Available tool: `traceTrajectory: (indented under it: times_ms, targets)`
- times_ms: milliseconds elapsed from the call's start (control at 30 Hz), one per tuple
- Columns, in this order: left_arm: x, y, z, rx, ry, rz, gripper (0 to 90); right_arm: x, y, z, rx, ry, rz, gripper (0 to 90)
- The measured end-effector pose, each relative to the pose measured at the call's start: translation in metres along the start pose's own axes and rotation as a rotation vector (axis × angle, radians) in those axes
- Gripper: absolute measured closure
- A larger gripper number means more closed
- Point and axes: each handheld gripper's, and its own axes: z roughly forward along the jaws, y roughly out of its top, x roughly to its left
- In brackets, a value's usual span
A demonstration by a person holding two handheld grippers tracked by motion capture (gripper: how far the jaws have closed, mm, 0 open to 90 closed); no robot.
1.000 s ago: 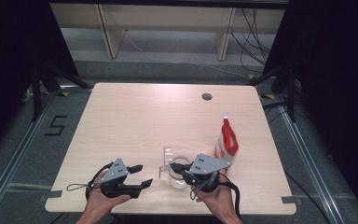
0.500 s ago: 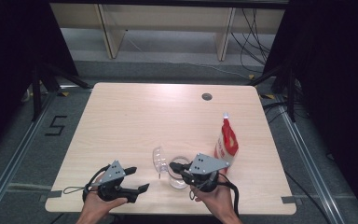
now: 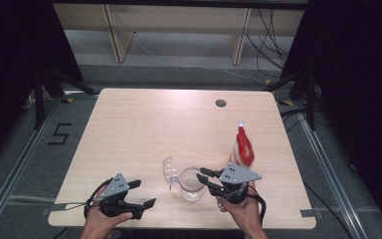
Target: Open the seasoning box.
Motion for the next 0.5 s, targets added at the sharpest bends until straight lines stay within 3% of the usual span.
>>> traceTrajectory:
  times_ms: [67,100,233,267,367,400,433,500]
  targets:
    - [-0.001,-0.001,0.001,-0.01,0.006,-0.005,17.0,-0.003,-0.003,-0.002,-0.003,-0.015,0.002,67.2]
    - [0.0,-0.001,0.0,0.001,0.011,0.005,18.0,-0.003,-0.005,-0.003,0.008,-0.003,0.032,64.9]
    - [-0.001,-0.003,-0.001,0.007,0.022,0.005,19.4,-0.007,-0.007,-0.005,-0.001,-0.022,0.03,61.4]
    - [-0.001,-0.005,-0.001,-0.004,0.012,-0.004,19.4,-0.007,-0.008,-0.007,0.015,-0.016,0.058,58.1]
    - [0.001,-0.005,-0.003,0.001,0.016,0.022,19.4,-0.008,-0.009,-0.008,0.007,-0.041,0.036,55.7]
    - [0.0,-0.006,-0.003,-0.011,0.02,-0.004,19.4,-0.008,-0.011,-0.01,0.026,-0.04,0.065,52.6]
    - [0.002,-0.005,-0.004,-0.009,0.018,0.023,19.4,-0.009,-0.012,-0.009,0.017,-0.034,0.054,51.4]
    - [0.002,-0.005,-0.004,-0.009,0.024,0.015,19.2,-0.009,-0.014,-0.012,0.021,-0.043,0.079,48.9]
